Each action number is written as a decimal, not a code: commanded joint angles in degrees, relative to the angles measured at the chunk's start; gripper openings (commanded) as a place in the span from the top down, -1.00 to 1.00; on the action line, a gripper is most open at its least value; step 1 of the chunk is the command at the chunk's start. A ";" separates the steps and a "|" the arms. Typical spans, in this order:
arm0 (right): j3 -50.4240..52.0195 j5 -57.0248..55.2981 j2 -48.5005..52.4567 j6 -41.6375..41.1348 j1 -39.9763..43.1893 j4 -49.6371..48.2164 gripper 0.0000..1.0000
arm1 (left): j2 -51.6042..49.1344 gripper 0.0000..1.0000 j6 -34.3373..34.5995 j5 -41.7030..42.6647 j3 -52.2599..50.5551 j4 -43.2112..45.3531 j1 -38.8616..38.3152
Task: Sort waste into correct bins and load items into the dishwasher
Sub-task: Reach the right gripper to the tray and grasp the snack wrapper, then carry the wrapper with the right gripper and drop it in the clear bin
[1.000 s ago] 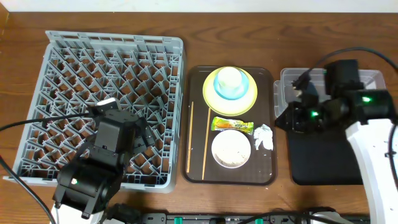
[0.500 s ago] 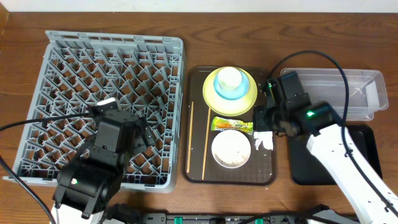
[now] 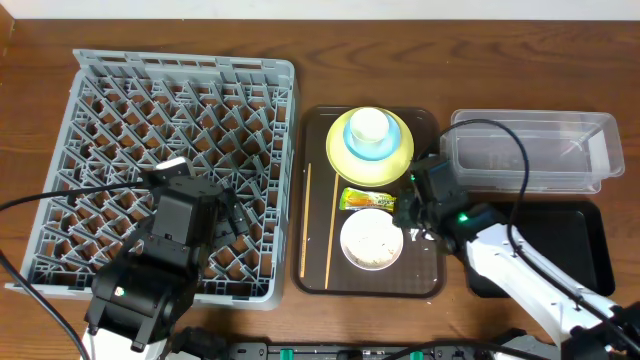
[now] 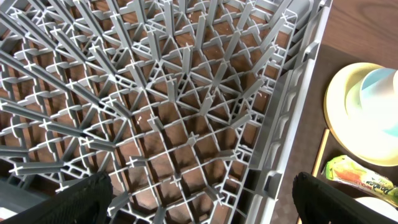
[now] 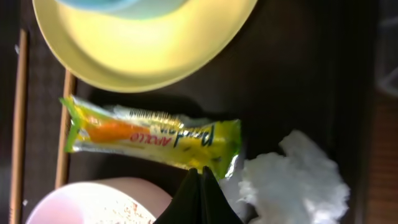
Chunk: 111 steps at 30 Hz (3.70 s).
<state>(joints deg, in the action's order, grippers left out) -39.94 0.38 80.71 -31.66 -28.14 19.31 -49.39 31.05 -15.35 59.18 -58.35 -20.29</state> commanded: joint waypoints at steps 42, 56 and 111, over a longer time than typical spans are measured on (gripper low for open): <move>-8.90 -13.05 6.64 45.59 -8.13 11.50 -0.05 | 0.02 -0.88 -0.79 -0.33 0.90 -0.13 0.31; -8.63 -13.81 19.41 45.66 -5.57 3.82 -0.28 | 0.02 -0.88 -0.79 -0.33 0.90 -0.15 0.31; -8.96 -9.92 1.22 27.17 35.95 -4.98 -0.39 | 0.02 -0.88 -0.79 -0.35 0.90 -0.13 0.31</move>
<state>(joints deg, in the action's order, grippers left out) -48.66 -10.48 84.38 -3.53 7.55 14.11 -49.39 31.05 -15.35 59.18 -58.35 -20.29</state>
